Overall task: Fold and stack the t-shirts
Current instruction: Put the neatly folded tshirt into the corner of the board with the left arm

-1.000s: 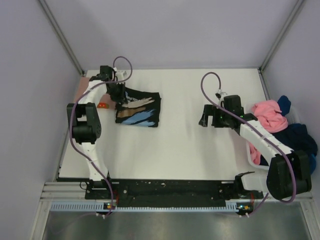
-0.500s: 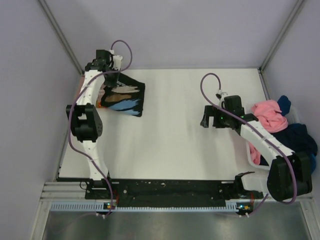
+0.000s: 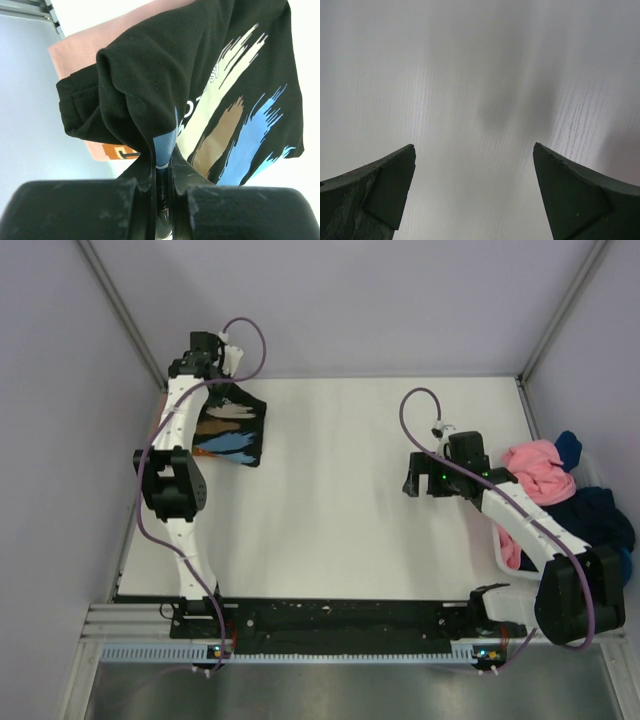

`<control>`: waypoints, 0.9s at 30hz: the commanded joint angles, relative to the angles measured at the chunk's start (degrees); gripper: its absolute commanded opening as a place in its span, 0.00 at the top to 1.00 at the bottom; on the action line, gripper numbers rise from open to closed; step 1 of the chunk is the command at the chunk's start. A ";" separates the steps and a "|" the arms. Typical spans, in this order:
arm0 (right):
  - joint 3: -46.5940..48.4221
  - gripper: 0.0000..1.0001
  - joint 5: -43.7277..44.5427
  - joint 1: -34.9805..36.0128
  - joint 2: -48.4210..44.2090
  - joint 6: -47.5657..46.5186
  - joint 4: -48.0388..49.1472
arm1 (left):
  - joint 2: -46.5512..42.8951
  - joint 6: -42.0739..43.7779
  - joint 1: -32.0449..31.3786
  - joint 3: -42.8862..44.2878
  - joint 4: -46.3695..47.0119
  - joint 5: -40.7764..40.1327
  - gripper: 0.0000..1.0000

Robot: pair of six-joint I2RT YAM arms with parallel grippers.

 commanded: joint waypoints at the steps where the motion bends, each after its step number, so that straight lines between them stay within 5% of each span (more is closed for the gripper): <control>1: 0.37 0.01 1.28 0.46 -1.61 -1.26 0.24 | -4.00 4.31 0.18 3.57 3.30 -4.83 1.00; 13: 0.55 0.01 2.42 0.46 -1.35 -2.14 -0.29 | -3.92 5.90 0.10 5.16 7.43 -10.55 1.00; 27: 0.90 0.01 3.03 0.46 -0.91 -3.11 -0.73 | 2.41 4.23 7.74 5.25 13.93 -11.08 1.00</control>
